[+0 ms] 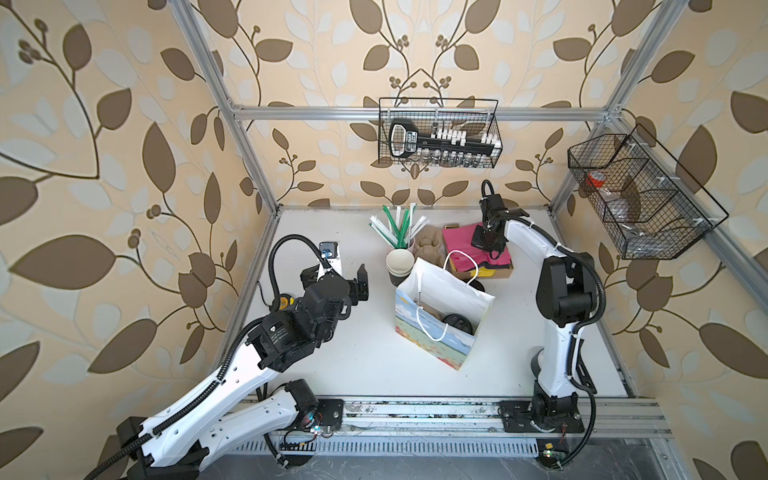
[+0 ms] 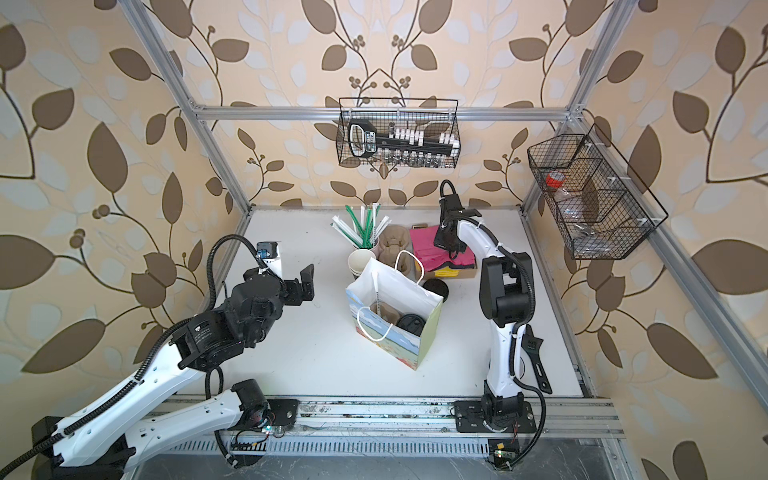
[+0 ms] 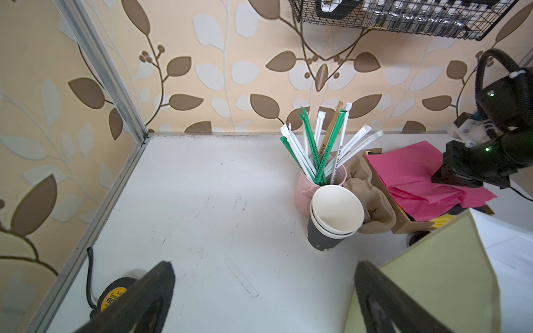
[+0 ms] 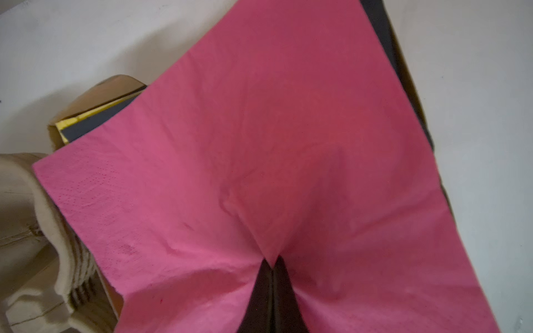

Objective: Pack the takeout coffee

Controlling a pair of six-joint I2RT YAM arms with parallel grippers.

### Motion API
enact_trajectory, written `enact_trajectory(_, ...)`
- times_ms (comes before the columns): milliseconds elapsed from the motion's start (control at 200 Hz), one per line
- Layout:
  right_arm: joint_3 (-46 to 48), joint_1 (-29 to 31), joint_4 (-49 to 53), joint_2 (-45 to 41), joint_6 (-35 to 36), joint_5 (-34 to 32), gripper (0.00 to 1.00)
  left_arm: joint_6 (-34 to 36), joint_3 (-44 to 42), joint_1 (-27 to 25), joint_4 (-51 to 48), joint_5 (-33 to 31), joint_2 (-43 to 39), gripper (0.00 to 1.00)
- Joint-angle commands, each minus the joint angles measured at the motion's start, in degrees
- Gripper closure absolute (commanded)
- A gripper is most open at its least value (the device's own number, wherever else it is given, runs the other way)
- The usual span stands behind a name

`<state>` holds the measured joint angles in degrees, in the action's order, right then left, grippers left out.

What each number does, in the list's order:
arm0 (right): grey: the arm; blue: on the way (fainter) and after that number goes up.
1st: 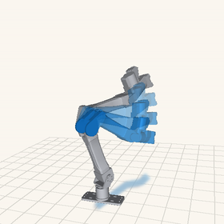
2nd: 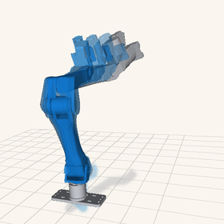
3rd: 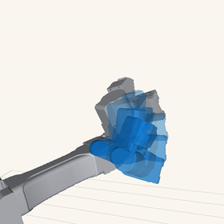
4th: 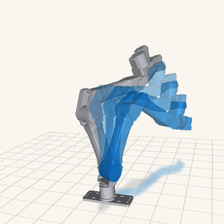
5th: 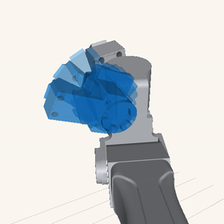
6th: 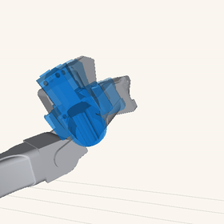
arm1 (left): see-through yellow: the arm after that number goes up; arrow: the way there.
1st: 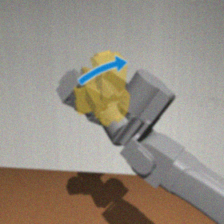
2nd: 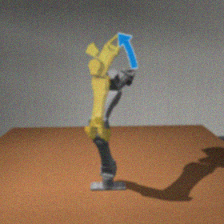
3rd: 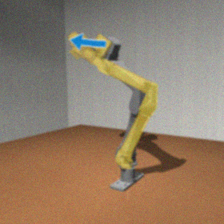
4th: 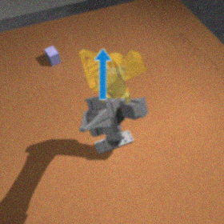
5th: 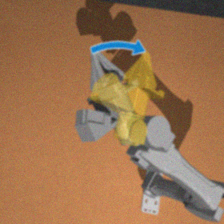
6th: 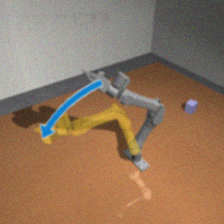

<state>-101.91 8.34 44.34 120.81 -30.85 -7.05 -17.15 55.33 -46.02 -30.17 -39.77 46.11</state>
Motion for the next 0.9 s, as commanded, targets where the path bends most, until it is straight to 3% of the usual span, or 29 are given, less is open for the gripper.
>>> enact_trajectory(0, 1.32, -0.57, 0.10, -2.28, -0.83, 0.10, 0.99, -1.21, -0.14, 0.67, 1.55, -0.15, -0.46, 0.01)
enact_trajectory(100, 1.80, -0.69, -0.17, -3.01, -0.88, -0.11, 1.00, -1.10, -0.16, 0.67, 1.61, -0.03, -0.41, 0.01)
enact_trajectory(205, 2.24, -0.88, -0.48, -3.38, -0.86, -0.16, 0.94, -1.07, -0.20, 0.67, 1.60, 0.29, -0.32, 0.01)
enact_trajectory(310, 2.97, -1.17, -0.99, -3.65, -0.96, 0.19, 1.00, -1.00, -0.05, 0.67, 1.55, 0.57, -0.15, 0.01)
enact_trajectory(460, 3.47, -1.54, -1.25, -3.83, -0.95, 0.59, 1.00, -1.02, -0.05, 0.67, 1.61, 0.84, -0.03, 0.01)
enact_trajectory(545, 3.56, -1.74, -1.20, -3.99, -1.00, 0.46, 0.88, -0.95, 0.03, 0.67, 1.60, 1.11, 0.08, 0.01)
enact_trajectory(605, 3.80, -1.99, -1.30, -4.18, -1.05, 0.46, 0.86, -0.95, 0.04, 0.72, 1.52, 1.23, 0.24, 0.01)
enact_trajectory(815, 4.79, -2.36, -2.17, -4.58, -0.97, 1.16, 0.98, -0.84, 0.04, 0.74, 1.52, 1.61, 0.39, 0.01)
enact_trajectory(895, 4.79, -2.62, -0.90, -4.56, -1.49, -0.12, 0.90, -0.81, 0.13, 0.71, 1.41, 1.66, 0.47, 0.01)
